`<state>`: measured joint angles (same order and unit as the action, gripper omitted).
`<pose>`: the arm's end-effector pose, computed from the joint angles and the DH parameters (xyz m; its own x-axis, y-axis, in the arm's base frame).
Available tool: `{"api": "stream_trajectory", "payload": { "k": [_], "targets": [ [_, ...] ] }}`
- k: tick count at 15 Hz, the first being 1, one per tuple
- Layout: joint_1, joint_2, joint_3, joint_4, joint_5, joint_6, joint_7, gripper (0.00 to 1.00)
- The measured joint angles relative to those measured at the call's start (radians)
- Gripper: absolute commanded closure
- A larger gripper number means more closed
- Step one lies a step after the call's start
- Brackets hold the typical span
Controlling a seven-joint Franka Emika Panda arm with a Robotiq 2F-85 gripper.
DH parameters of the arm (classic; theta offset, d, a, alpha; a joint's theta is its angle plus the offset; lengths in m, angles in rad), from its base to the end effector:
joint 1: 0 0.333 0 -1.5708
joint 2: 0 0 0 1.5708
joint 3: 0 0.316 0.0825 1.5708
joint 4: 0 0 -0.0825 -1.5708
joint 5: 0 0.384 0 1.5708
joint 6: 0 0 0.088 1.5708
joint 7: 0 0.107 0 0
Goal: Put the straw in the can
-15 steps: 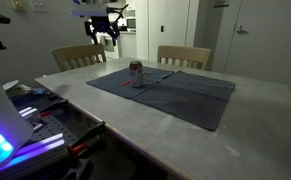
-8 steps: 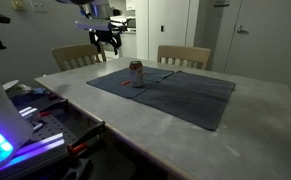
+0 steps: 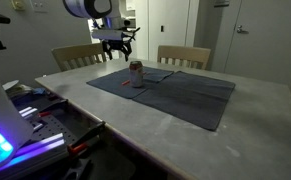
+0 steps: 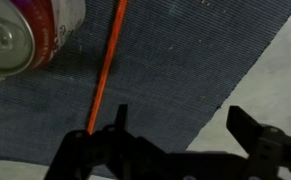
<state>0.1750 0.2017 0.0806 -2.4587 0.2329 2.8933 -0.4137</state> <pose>0.4908 0.1149 0.2394 0.8754 0.4156 0.2468 0.4346 -0.9002 -0.0256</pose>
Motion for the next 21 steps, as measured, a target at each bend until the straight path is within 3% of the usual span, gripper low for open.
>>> {"api": "stream_trajectory", "payload": {
  "k": [5, 7, 12, 21],
  "targets": [
    [-0.026, 0.155, -0.015, 0.133, -0.241, -0.007, 0.12, 0.0],
    [-0.03, 0.199, -0.024, 0.183, -0.289, -0.031, 0.136, 0.0],
    [-0.034, 0.211, -0.023, 0.207, -0.301, -0.042, 0.146, 0.0],
    [-0.034, 0.198, -0.057, 0.249, -0.323, -0.046, 0.284, 0.0]
  ]
}}
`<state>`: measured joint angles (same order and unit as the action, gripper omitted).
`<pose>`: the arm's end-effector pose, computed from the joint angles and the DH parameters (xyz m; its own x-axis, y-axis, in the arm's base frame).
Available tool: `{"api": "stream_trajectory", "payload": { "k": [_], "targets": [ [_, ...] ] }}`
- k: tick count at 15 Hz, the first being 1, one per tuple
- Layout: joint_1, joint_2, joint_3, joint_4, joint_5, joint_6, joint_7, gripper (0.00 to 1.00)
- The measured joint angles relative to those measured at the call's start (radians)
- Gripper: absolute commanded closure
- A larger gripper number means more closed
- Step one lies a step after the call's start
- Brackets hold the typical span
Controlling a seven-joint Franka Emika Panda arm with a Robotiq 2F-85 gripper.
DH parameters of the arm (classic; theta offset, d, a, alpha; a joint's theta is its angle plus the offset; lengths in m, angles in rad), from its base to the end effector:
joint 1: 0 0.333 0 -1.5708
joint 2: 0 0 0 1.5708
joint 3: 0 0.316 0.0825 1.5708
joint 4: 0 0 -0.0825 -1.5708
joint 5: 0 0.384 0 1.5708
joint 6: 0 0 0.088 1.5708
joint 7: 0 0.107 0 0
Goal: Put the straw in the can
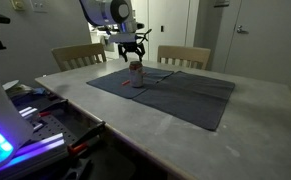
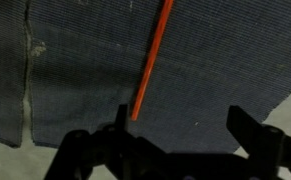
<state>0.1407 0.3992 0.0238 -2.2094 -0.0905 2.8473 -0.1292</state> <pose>0.5671 0.0990 0.2201 0.9033 0.3630 0.2286 0.3575 -0.9315 0.0667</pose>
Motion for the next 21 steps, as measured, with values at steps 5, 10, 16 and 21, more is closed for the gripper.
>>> {"api": "stream_trajectory", "payload": {
  "k": [5, 10, 16, 21],
  "targets": [
    [0.015, 0.054, -0.026, 0.053, -0.035, -0.074, 0.096, 0.0],
    [0.014, 0.165, -0.021, 0.128, -0.026, -0.111, 0.131, 0.0],
    [0.012, 0.23, -0.012, 0.197, -0.019, -0.113, 0.147, 0.0],
    [-0.007, 0.247, -0.013, 0.251, 0.012, -0.129, 0.155, 0.0]
  ]
}}
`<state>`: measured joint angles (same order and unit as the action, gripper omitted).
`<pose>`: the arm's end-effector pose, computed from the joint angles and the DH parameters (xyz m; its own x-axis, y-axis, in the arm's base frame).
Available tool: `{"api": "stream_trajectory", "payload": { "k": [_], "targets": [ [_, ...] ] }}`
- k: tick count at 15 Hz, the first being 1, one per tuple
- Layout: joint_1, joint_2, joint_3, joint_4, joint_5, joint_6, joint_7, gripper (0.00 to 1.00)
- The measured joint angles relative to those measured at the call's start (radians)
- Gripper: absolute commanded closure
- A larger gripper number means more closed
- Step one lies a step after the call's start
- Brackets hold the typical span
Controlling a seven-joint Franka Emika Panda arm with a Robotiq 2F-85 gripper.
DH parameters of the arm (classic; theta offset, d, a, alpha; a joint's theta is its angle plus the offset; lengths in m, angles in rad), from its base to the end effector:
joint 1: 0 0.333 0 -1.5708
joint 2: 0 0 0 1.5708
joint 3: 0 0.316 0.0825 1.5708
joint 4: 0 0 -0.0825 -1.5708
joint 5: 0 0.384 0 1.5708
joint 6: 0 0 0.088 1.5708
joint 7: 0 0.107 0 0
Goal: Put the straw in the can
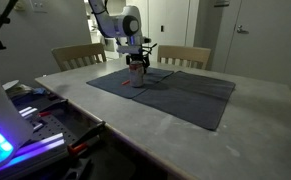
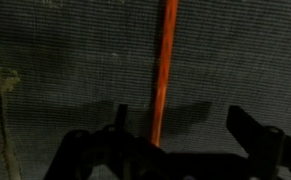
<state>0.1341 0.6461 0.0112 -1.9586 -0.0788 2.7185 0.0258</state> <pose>0.6160 0.0928 0.1515 0.9759 0.1863 0.1134 0.1840 -0.9825 0.0306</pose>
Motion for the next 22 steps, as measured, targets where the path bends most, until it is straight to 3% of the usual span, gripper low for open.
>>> {"api": "stream_trajectory", "payload": {
  "k": [4, 7, 9, 11, 13, 14, 15, 22],
  "targets": [
    [-0.028, 0.035, 0.001, 0.035, 0.044, -0.048, 0.0, 0.0],
    [-0.042, 0.047, 0.009, 0.05, 0.068, -0.064, 0.0, 0.21],
    [-0.046, 0.044, 0.009, 0.058, 0.071, -0.072, 0.0, 0.26],
    [-0.048, 0.044, 0.009, 0.065, 0.072, -0.076, 0.0, 0.2],
    [-0.047, 0.045, 0.01, 0.067, 0.072, -0.076, 0.0, 0.2],
    [-0.047, 0.045, 0.01, 0.068, 0.072, -0.076, 0.0, 0.25],
    [-0.047, 0.045, 0.01, 0.068, 0.072, -0.076, 0.0, 0.46],
    [-0.044, 0.043, 0.004, 0.082, 0.064, -0.076, 0.001, 0.93]
  ]
}}
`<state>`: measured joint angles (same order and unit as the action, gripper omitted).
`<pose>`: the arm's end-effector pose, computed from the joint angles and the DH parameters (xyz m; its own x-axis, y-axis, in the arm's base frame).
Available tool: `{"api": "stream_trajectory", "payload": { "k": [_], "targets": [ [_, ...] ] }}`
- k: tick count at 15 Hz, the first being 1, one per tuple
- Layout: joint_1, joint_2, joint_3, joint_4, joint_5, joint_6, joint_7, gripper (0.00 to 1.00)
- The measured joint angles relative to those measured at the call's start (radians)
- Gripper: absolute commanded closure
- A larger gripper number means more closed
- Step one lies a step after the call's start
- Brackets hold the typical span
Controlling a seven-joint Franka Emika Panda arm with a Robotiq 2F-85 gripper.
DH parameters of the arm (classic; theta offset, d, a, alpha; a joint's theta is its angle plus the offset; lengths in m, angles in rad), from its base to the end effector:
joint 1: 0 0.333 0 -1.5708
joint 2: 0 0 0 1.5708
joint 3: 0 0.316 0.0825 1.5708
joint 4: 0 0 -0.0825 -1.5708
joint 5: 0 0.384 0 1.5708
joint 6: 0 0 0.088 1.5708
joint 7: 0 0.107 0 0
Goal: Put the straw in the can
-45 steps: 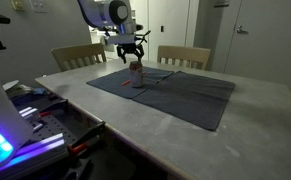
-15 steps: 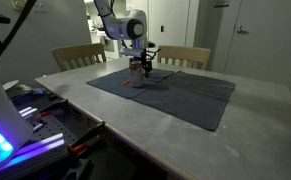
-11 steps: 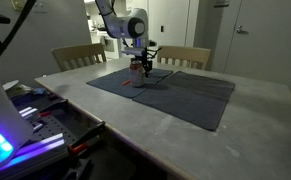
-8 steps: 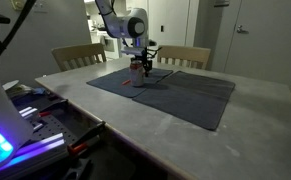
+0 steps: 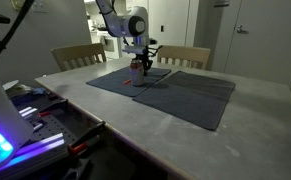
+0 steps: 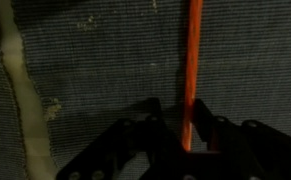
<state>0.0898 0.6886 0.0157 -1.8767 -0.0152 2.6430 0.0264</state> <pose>0.6354 0.0672 0.1477 0.9931 0.0877 0.0777 0.0882 -0.9961 -0.0037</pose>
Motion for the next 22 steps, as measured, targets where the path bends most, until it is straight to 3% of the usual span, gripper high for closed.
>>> {"api": "stream_trajectory", "payload": {
  "k": [2, 13, 22],
  "targets": [
    [0.006, 0.0, -0.004, 0.002, -0.009, 0.001, 0.002, 1.0],
    [0.083, -0.003, -0.153, -0.015, -0.134, 0.0, 0.15, 0.98],
    [0.077, -0.081, -0.123, -0.043, -0.136, -0.003, 0.095, 0.98]
  ]
}}
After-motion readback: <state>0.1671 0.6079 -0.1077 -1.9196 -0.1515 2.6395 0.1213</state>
